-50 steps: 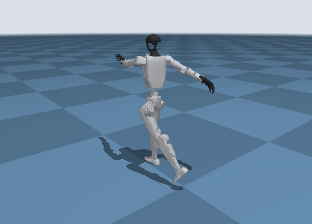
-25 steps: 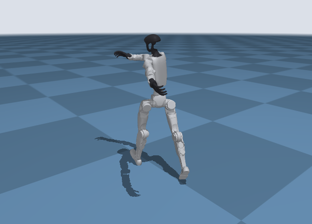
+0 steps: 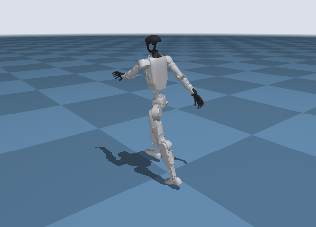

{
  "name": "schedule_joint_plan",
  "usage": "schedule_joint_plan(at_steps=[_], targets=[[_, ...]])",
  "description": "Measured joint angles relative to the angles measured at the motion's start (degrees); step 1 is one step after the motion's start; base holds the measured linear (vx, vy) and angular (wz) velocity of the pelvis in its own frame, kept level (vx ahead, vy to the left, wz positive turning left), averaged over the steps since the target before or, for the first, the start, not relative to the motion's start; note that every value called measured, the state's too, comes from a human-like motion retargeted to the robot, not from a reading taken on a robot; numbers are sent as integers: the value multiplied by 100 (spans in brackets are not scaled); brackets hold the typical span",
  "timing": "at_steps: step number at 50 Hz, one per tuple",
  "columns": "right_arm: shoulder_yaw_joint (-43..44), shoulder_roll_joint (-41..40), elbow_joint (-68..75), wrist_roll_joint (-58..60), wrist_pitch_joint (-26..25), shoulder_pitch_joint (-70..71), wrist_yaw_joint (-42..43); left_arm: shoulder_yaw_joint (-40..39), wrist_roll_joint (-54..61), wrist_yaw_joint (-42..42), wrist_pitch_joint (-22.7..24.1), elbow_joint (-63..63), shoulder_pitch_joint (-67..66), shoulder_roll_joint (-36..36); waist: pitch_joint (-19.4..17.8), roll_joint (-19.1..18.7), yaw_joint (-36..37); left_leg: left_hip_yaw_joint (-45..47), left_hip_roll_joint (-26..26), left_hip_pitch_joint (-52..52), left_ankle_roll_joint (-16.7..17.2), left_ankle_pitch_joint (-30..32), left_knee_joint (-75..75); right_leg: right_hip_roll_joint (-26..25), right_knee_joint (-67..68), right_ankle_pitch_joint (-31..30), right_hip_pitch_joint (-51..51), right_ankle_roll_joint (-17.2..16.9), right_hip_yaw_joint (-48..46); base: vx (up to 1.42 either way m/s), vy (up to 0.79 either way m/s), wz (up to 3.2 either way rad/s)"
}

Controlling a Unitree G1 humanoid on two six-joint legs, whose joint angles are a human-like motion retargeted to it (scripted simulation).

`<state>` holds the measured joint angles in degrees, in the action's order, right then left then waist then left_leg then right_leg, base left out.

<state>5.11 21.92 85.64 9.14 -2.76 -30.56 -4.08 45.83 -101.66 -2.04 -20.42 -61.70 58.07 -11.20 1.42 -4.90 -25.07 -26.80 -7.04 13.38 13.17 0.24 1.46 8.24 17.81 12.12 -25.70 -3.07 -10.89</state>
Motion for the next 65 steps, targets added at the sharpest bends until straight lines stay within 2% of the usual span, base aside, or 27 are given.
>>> schedule_joint_plan(at_steps=[3,5,8,10,11,12,13,15,18,20,21,23,24,25,27,30,33,35,38,40,43,46,50,55,60,63,65], targets=[[1080,206,-124,-1074,-145,-1659,-853,-9,1236,345,-37,263,972,399,-30,163,-473,-91,-171,617,183,826,126,44,-1500,-193,691,-327,384,122,-67,120],[1940,338,-15,-1247,-367,-2394,-1182,107,1616,441,-148,255,1481,551,-98,387,-522,279,-245,1026,183,1210,48,-33,-1937,-177,957,-322,825,114,-76,-13],[2629,685,170,-1004,-508,-2814,-1060,84,1824,495,-309,187,1691,667,-196,863,-469,1561,-129,1549,-180,1417,-296,91,-1902,28,1256,-175,722,108,-75,-95],[2821,1227,330,-667,-552,-2585,-769,-375,1916,540,-264,238,1475,588,-554,1293,-170,2843,272,2010,-738,649,-1239,318,-1608,-988,1660,-102,631,82,-60,-103],[2701,1358,460,-510,-418,-2162,-945,-341,2126,607,134,177,1443,604,-755,1216,-636,2436,-76,1033,-1102,-146,-2831,-510,-1968,-546,2235,1043,6303,27,-58,305],[2630,1429,539,-410,-319,-1856,-1069,-305,2268,654,419,142,1407,639,-887,1148,-1001,1899,-328,241,-1445,-698,-3909,-1064,-2222,-195,2721,1807,10085,-12,-66,792],[2657,1382,515,-423,-290,-1781,-1089,-262,2275,660,477,159,1365,712,-879,1099,-1164,1098,-388,-180,-1745,-764,-3956,-1074,-2266,-27,3032,1807,10085,-46,-63,873],[2711,1429,303,-609,226,-545,-850,-194,2315,713,1331,-67,483,679,-1015,521,-3065,-935,1154,-2848,-2106,-1999,-7706,-1298,-2204,548,2612,1807,10085,-79,-43,622],[2272,1342,67,-1064,452,1791,-165,106,2535,641,1924,-693,-879,-100,-1025,-1212,-3759,-1482,2259,-5354,-2203,-2648,-8876,-2173,-2223,133,1102,1807,10085,23,-53,83],[1639,901,-188,-1408,609,3409,160,715,2619,471,2309,-1198,-1720,-345,-989,-1911,-3877,-1551,3072,-6183,-2238,-2628,-8526,-2391,-2238,-290,762,1807,10085,60,-64,90],[1066,584,-328,-1475,733,4151,200,1154,2596,346,2541,-1450,-2081,-435,-917,-2006,-3804,-1549,3425,-6271,-2212,-2478,-8002,-2388,-2244,-511,838,1807,10085,62,-66,114],[-344,-49,-564,-1301,962,5562,232,1932,2422,106,2936,-1893,-2783,-728,-711,-1895,-3332,-1355,3666,-6185,-2187,-2159,-6697,-2412,-2271,-884,1182,1807,10085,85,-71,-325],[-1201,-441,-687,-1034,769,6089,415,1608,1812,-323,2385,-2008,-3443,-1006,-814,-1011,-1351,790,2476,-5080,-2262,-2664,-5808,-1692,-1271,-637,1299,1028,6671,185,-47,-1826],[-2101,-871,-819,-715,425,6535,686,940,956,-907,1469,-2079,-4260,-1335,-1028,250,1461,3936,687,-3478,-2378,-3503,-4832,-602,238,-183,1366,-141,1550,185,-22,-1855],[-3102,-843,-1160,865,263,7647,766,524,1178,-903,1216,-1923,-4928,-2109,-1175,522,2415,4740,739,-2840,-2192,-2965,-3010,-389,-101,-208,1919,-269,1787,101,15,-632],[-4022,-454,-1428,2380,145,9371,993,-881,1761,-623,1182,-1560,-5939,-3342,-1242,480,3243,6213,658,-2058,-1562,-2153,-936,-359,-884,-421,2852,-326,1801,68,20,-12],[-4219,98,-1352,1743,-17,10701,1289,-2184,2297,-625,1203,-1409,-6754,-4340,-1036,329,3429,8010,560,-1710,-1033,-1651,-312,-428,-1382,-578,3609,-299,1333,71,23,130],[-4045,557,-1233,852,-186,11420,1510,-2839,2561,-686,1063,-1356,-7161,-4917,-866,246,3405,8836,556,-1535,-930,-1485,-203,-498,-1427,-613,3951,-296,914,69,23,201],[-3592,1454,-1295,-346,-215,12200,1680,-3603,2740,-803,831,-1375,-7416,-5622,-673,150,3324,8555,546,-1350,-1003,-1686,-298,-618,-611,-680,4053,-399,262,67,22,231],[-3297,2134,-1619,-773,-126,12491,1609,-3989,2708,-921,720,-1441,-7222,-5960,-539,123,3314,7898,512,-1354,-1110,-1990,-470,-579,824,-767,3578,-515,-99,60,19,243],[-2872,3198,-2655,-1166,-84,12437,1577,-4253,2788,-1039,352,-1303,-6286,-6121,-439,251,3322,6941,657,-1523,-1236,-2316,-757,-285,3330,-1037,2380,-664,-194,50,11,262],[-2242,4197,-4043,-1339,-82,11751,1637,-4188,2815,-1031,-75,-736,-5153,-5711,-640,207,3312,6040,778,-1521,-1210,-2475,-1018,-150,5162,-647,1477,-569,-6,42,6,284],[-745,4955,-5731,-1289,331,9474,1659,-3935,2148,-639,181,204,-4485,-4791,-978,-71,3065,4706,838,-1337,-1170,-2532,-1234,-213,6445,114,785,-173,250,37,2,303],[1773,3727,-6865,-1553,1030,4822,946,-3988,632,49,1147,1017,-4936,-4354,-1131,72,2610,3019,865,-1065,-1145,-2314,-1085,-331,6671,1067,163,371,284,34,-10,314],[1368,2542,-5807,-294,718,2627,-1027,-3219,-197,-761,1653,790,-5393,-4210,-1111,138,2556,1504,866,-857,-1180,-2027,-707,-531,5483,1022,-248,180,371,28,-18,289],[656,2000,-4483,873,533,2183,-1717,-2628,-570,-1240,1352,269,-5687,-4292,-1084,206,2709,793,894,-749,-1158,-1893,-495,-537,4189,954,-226,40,517,27,-20,237],[396,1553,-3616,1399,447,1977,-1844,-2702,-404,-1391,1164,-150,-6003,-4200,-1066,266,2861,410,932,-688,-1135,-1814,-405,-625,3147,920,-109,-74,766,30,-20,201]])
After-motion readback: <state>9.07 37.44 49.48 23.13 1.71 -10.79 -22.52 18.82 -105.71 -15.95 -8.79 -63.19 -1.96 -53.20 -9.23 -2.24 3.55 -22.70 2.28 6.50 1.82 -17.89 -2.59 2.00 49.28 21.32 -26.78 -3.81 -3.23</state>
